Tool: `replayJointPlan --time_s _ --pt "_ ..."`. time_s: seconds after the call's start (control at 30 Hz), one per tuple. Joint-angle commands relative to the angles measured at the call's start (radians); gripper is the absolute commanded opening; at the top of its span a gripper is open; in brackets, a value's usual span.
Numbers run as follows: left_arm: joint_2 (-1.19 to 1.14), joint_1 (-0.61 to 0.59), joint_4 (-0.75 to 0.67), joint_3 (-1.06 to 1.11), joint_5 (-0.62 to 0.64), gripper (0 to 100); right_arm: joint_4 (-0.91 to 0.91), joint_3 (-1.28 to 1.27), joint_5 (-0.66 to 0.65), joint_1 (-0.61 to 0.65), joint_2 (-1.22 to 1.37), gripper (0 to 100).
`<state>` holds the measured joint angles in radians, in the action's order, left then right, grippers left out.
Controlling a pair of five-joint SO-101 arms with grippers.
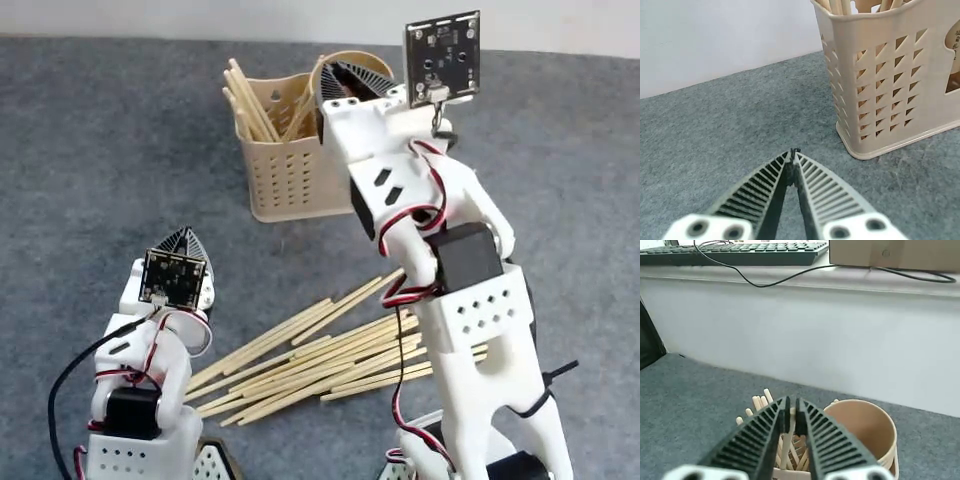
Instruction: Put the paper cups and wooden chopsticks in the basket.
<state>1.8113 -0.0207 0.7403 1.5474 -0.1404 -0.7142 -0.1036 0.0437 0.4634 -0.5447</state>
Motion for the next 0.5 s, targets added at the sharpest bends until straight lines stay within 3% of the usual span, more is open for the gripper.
replayJointPlan --time_s 0.0,0.07,0.33,0.47 --pt "0.007 -0.002 -0.020 -0.008 -0.008 1 0.001 0.005 -0.015 0.016 -0.004 16.4" --pt "0.007 -0.002 -0.020 -0.008 -0.008 1 -0.028 0.005 -0.015 0.016 -0.007 21.2" --pt "0.007 -0.002 -0.020 -0.008 -0.008 1 -0.099 0.007 -0.015 0.018 -0.015 21.3" --pt "0.007 -0.002 -0.020 -0.008 -0.008 1 -0.162 0.013 -0.012 0.018 -0.015 10.2"
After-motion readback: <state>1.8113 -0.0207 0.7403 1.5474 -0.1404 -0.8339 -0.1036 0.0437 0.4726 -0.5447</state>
